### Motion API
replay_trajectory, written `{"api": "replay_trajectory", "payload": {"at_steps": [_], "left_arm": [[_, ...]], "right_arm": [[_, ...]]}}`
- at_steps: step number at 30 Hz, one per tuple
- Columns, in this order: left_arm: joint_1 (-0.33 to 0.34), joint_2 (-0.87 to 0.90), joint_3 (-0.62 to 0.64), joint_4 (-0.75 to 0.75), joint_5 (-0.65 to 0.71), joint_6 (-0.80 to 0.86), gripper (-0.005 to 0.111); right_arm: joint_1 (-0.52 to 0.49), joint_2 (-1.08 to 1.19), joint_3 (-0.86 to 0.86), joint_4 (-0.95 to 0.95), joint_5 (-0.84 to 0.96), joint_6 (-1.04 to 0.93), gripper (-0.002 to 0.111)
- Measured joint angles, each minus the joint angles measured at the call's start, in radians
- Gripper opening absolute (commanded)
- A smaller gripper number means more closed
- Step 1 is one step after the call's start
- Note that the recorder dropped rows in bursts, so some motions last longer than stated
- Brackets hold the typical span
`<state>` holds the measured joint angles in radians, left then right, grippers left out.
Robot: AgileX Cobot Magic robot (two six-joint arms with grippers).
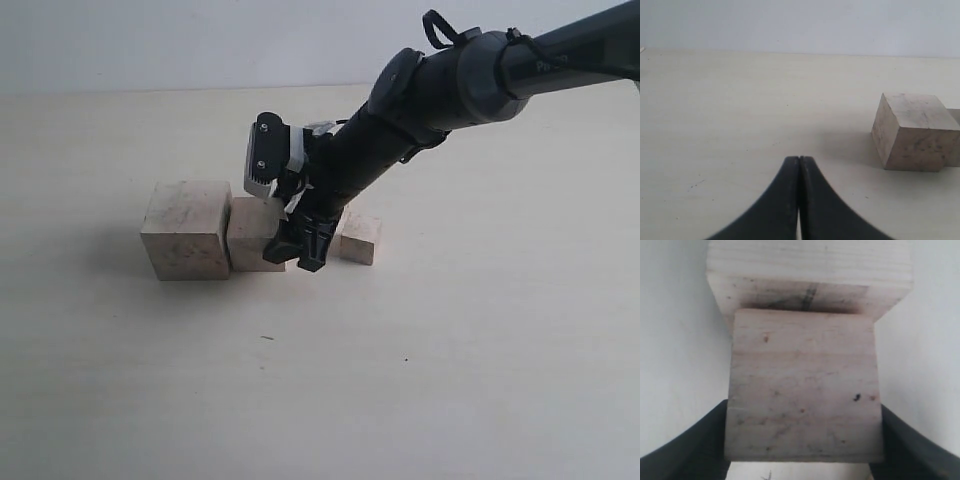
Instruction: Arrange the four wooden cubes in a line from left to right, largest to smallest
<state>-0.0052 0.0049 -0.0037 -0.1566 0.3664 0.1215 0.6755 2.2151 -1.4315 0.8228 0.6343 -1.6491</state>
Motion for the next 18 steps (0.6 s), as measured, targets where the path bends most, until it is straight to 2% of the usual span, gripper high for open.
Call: {"api": "replay_trajectory", "payload": {"at_steps": [13, 15, 18], "left_arm": [[0.000, 0.000, 0.000, 0.000, 0.000, 0.000, 0.000], [0.000, 0.000, 0.000, 0.000, 0.000, 0.000, 0.000], [0.000, 0.000, 0.000, 0.000, 0.000, 0.000, 0.000]], "right_arm": [[0.000, 0.003, 0.000, 0.026, -0.012, -0.049, 0.000], [0.000, 0.003, 0.000, 0.026, -0.012, -0.049, 0.004], [0.000, 0.003, 0.000, 0.026, -0.012, -0.049, 0.016]]}}
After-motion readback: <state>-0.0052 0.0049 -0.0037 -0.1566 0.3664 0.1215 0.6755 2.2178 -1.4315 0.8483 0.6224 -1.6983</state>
